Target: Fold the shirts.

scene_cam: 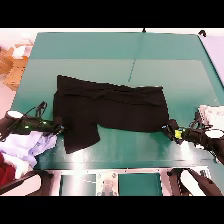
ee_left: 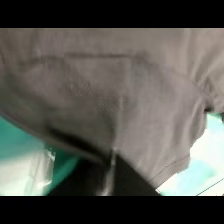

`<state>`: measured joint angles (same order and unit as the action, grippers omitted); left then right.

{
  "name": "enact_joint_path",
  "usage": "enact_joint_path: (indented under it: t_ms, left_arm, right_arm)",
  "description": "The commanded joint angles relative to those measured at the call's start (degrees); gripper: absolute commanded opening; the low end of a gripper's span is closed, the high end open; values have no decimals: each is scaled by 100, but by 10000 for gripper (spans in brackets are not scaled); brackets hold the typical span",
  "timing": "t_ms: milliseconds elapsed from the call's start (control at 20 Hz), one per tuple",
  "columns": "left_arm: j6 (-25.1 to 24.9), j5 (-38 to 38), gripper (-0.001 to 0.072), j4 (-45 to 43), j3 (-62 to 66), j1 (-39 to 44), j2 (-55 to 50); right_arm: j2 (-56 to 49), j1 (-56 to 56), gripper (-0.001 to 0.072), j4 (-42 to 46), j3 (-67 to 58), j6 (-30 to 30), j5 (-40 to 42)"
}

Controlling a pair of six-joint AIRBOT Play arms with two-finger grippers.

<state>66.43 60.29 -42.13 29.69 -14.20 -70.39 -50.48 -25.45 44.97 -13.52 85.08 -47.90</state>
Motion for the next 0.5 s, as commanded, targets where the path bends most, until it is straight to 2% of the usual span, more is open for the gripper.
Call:
enact_joint_path:
  t_ms: [0, 50, 150, 200, 300, 350, 450]
  left_arm:
    - [-116, 68, 23, 162, 118, 223, 9]
    - [-107, 264, 23, 162, 197, 195, 9]
    - [-76, 555, 23, 151, 297, 195, 9]
    - [-48, 625, 24, 149, 310, 195, 9]
    - [-42, 728, 23, 149, 313, 195, 9]
    - [-44, 855, 23, 144, 341, 195, 9]
    - [-35, 1132, 22, 109, 520, 195, 61]
  right_arm:
    - [4, -4, 402, -87, 13, -2, 138]
    - [4, -4, 436, -92, 13, -2, 142]
    - [4, 17, 424, -181, 28, -2, 144]
    - [2, 59, 381, -234, 35, -4, 177]
    - [0, 179, 50, -256, 35, -24, 293]
    - [2, 162, 23, -254, -4, -160, 286]
    - [13, 9, 22, -63, -275, -407, 39]
